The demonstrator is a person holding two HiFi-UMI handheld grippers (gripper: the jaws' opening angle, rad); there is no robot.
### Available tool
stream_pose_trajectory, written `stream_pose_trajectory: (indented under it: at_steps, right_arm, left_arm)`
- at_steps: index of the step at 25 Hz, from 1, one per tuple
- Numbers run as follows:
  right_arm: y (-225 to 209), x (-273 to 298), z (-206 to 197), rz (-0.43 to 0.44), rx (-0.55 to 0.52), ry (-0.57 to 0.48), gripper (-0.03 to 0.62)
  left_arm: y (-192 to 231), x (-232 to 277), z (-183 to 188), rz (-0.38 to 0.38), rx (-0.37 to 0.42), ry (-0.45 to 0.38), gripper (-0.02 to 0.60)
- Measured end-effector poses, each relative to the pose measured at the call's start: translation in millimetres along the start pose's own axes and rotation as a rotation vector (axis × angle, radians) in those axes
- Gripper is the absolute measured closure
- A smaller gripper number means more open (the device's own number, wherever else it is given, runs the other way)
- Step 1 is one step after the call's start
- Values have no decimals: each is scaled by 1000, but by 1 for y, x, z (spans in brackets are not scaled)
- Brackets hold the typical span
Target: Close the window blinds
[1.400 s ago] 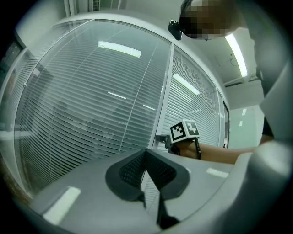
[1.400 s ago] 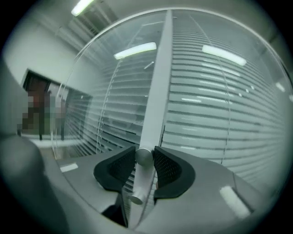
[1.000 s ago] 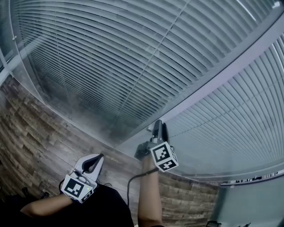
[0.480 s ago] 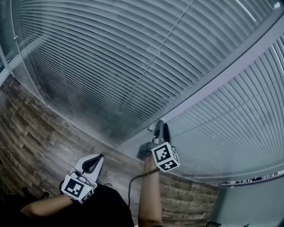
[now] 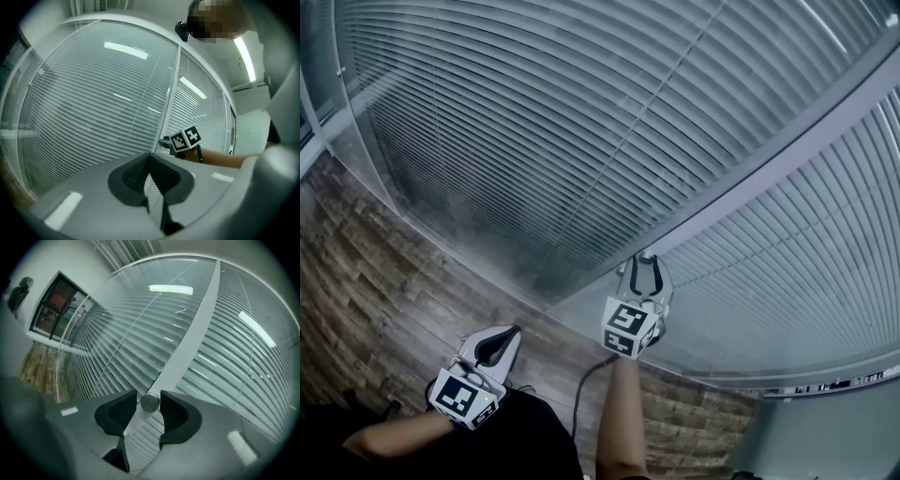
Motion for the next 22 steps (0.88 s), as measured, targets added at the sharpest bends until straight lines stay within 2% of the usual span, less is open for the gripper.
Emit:
stream_pose_trajectory:
  at_steps: [3, 5, 7, 10, 11, 14, 16, 22]
  right_arm:
    - [-2, -1, 0, -36, -41, 9, 459]
    - [-4, -3, 2, -37, -12, 15, 462]
    - [-9, -2, 2, -9, 145, 26, 464]
    - [-19, 0, -5, 42, 524, 63, 464]
    - [-21, 1, -7, 50, 621, 74, 465]
    - [-21, 2, -9, 59, 802, 85, 466]
    - [-21, 1, -10, 57, 835, 81, 465]
    - [-18, -1, -12, 76, 775, 84, 459]
  left_arm:
    - [-3, -4, 2, 8, -4, -9, 580]
    - [-6, -6, 3, 12, -5, -12, 580]
    - [-7, -6, 4, 16, -5, -15, 580]
    - [-8, -7, 4, 21, -3, -16, 580]
    - [-7, -8, 3, 24, -4, -16, 580]
    - [-7, -11, 3, 32, -5, -19, 580]
    - [-8, -11, 3, 33, -5, -19, 580]
    - [-10, -12, 3, 25, 18, -16, 580]
Point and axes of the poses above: the fingertips, and each gripper's own axes: x forward along the fingers, y to its left, z out of its top, the point moved 5 cm from there along -x, backward along the fingers, and after that the axes turned 14 degrees about -z, right-handed, at the moved point
